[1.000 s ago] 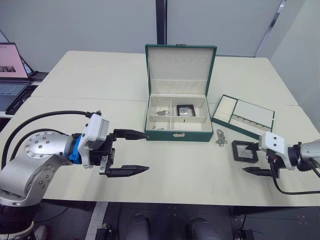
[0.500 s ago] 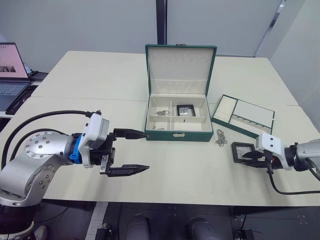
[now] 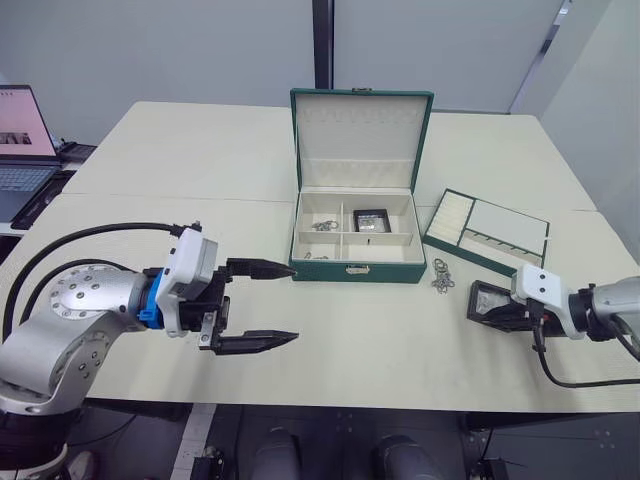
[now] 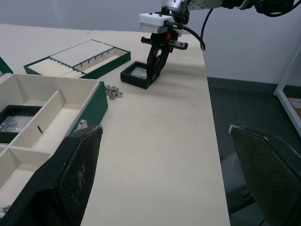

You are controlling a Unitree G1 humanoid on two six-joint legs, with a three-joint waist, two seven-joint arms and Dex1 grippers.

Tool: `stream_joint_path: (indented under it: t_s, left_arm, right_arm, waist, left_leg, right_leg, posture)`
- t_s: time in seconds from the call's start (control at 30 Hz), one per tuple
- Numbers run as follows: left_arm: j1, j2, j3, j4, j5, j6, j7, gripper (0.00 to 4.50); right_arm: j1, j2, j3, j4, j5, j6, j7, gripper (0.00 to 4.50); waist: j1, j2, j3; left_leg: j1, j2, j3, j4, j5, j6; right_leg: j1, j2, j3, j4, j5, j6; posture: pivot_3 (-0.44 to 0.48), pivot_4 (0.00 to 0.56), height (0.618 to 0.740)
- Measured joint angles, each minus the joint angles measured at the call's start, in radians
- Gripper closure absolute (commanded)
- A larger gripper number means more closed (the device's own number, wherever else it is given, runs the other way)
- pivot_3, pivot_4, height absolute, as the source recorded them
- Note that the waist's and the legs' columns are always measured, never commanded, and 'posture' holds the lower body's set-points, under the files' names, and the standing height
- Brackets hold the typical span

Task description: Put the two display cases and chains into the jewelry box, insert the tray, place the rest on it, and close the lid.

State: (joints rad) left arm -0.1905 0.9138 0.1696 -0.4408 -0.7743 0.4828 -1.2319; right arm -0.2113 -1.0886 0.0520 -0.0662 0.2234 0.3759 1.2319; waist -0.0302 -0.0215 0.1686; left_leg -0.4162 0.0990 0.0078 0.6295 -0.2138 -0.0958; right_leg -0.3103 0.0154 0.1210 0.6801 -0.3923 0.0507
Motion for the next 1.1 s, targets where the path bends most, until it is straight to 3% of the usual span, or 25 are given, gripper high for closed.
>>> stream_joint_path:
  t_s: [0.2,0.37,0.6,0.83,1.1]
  left_arm:
    - [0.023,0.010,0.087,0.030,-0.040,0.049,0.020,0.00]
    - [0.037,0.013,0.119,0.092,-0.023,0.036,0.020,0.00]
    - [0.010,0.014,0.135,0.148,0.010,0.009,0.017,0.00]
    - [0.059,0.014,0.156,0.163,0.024,-0.006,0.009,0.00]
    - [0.109,0.014,0.191,0.164,0.043,-0.041,-0.013,0.00]
  right_arm:
    - [-0.162,-0.089,0.004,-0.147,0.048,0.183,0.056,4.48]
    - [-0.457,-0.072,0.105,-0.175,0.073,0.315,0.127,4.48]
    - [-0.779,0.145,0.312,-0.026,0.026,0.376,0.187,4.48]
    - [-0.901,0.355,0.411,0.211,-0.046,0.343,0.188,4.48]
    - [-0.955,0.476,0.442,0.398,-0.111,0.270,0.192,4.48]
  waist:
    - [-0.003,0.004,0.001]
    - [-0.003,0.005,0.003]
    - [-0.003,0.005,0.003]
    - [-0.005,0.005,0.003]
    - [-0.005,0.005,0.003]
  left_leg:
    - [0.001,0.000,0.000,0.000,-0.001,0.001]
    - [0.001,0.001,0.000,0.000,-0.001,0.001]
    - [-0.001,0.001,0.001,0.000,-0.001,0.001]
    - [-0.001,0.001,0.002,0.000,-0.001,0.001]
    - [-0.001,0.001,0.001,0.000,-0.001,0.001]
  right_leg:
    - [0.000,0.000,0.000,0.000,0.000,0.000]
    - [-0.002,0.000,0.000,0.000,0.000,0.000]
    - [-0.007,0.000,0.000,0.001,0.000,0.000]
    - [-0.007,0.000,0.000,0.002,0.000,0.000]
    - [-0.008,0.000,-0.001,0.002,0.000,0.000]
  posture:
    - [0.000,0.150,0.740]
    - [0.000,0.150,0.740]
    - [0.000,0.150,0.740]
    - [0.000,0.150,0.740]
    - [0.000,0.150,0.740]
